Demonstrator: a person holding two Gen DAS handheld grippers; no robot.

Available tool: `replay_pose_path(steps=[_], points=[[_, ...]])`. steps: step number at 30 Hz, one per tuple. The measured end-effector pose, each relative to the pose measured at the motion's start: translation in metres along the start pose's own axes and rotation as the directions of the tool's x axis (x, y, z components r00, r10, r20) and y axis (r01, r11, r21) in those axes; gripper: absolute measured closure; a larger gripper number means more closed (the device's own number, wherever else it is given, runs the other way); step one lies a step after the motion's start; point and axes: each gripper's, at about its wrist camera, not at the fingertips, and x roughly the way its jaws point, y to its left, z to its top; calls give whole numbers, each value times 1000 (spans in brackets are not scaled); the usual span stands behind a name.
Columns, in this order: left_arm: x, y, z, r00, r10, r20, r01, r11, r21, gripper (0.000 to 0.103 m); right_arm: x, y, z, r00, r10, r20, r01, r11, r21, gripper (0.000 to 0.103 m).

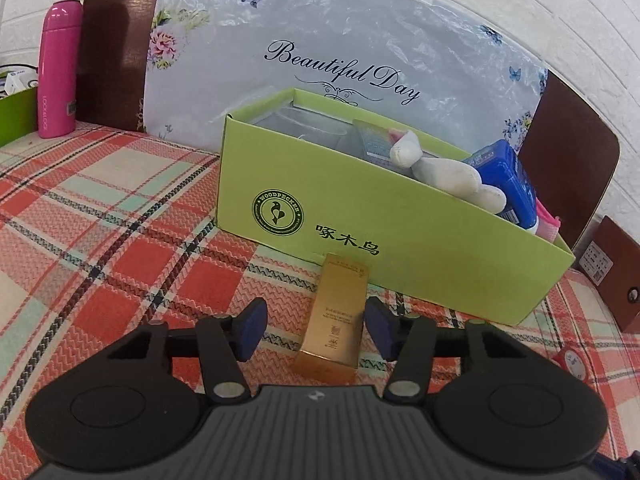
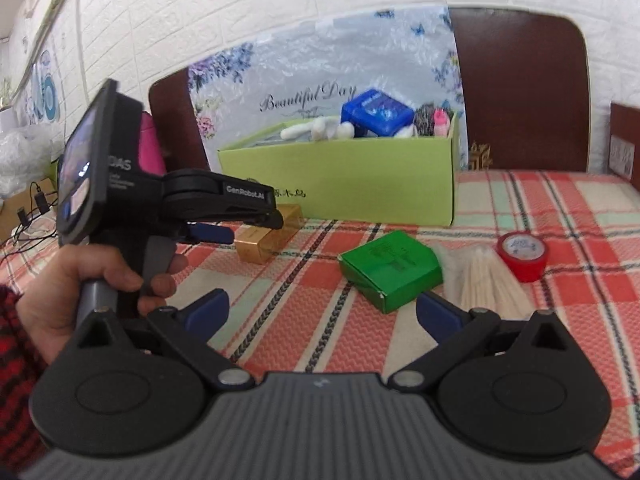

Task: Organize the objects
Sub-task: 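Grasp the gold cosmetic box with left tool while right tool grasps green square box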

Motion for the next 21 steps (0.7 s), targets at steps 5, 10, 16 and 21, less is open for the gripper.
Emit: replay_pose_path(steps=[5, 10, 16, 21], points=[[5, -4, -9, 1000, -25, -11, 25, 997, 67, 65, 30, -3, 13, 994, -90, -64, 91, 995, 25, 2], [5, 6, -9, 998, -67, -11, 68, 997, 30, 65, 61, -8, 25, 979, -188, -77, 195, 975, 105, 1], [3, 11, -9, 996, -85, -20, 86, 996, 19, 65, 82, 0, 31, 981, -186, -57, 188, 982, 22, 38], [-1, 10, -11, 996, -83, -27, 84, 996, 26, 66, 68, 11, 21, 994, -95, -53, 91, 993, -70, 40]])
